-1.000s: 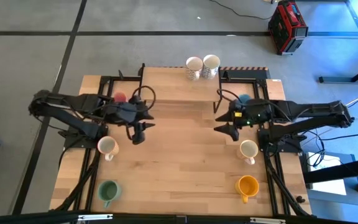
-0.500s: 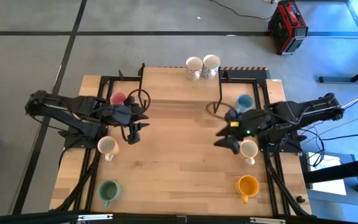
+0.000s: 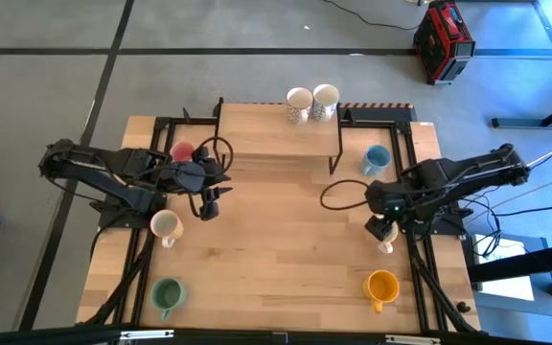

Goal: Place coffee mugs
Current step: Put the orange patterned mug on the shelf

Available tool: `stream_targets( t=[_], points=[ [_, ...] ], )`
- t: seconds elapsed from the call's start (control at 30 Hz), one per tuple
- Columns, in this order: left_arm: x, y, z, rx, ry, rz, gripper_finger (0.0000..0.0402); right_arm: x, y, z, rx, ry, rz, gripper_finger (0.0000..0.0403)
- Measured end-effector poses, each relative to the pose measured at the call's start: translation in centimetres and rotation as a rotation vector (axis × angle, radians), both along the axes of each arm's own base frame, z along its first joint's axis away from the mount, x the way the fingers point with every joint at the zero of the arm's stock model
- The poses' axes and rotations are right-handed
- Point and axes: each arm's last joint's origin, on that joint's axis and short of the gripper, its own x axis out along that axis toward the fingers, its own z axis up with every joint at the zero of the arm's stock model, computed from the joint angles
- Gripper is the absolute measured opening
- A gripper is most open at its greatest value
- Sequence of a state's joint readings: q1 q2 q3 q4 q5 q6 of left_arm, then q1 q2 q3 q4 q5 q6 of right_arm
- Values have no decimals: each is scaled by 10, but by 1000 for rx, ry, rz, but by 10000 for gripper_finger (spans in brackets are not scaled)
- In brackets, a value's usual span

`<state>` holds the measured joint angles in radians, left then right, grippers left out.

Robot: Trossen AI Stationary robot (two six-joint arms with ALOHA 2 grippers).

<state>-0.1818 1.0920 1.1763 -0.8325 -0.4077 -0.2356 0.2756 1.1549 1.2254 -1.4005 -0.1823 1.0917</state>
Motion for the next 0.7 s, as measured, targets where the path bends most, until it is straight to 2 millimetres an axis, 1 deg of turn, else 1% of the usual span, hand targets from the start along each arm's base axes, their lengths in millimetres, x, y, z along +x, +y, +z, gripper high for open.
stream_targets(
  t=[0.13,0.27,0.43,0.5,0.6,0.7],
  points=[
    [0,0,0,-11,2,8,118,-11,-3,-11,-3,3,-14,276],
    [-1,0,-1,-13,14,9,118,-19,-6,-28,-8,38,-71,276],
    [-1,0,-1,-11,15,9,118,-9,-2,-55,37,5,-82,275],
    [-1,0,-1,-11,15,9,118,-4,0,-67,53,22,-88,273],
    [-1,0,-1,-11,15,8,118,-4,0,-84,47,98,-92,256],
    [-1,0,-1,-9,16,8,118,0,2,-98,63,116,-90,225]
  ],
)
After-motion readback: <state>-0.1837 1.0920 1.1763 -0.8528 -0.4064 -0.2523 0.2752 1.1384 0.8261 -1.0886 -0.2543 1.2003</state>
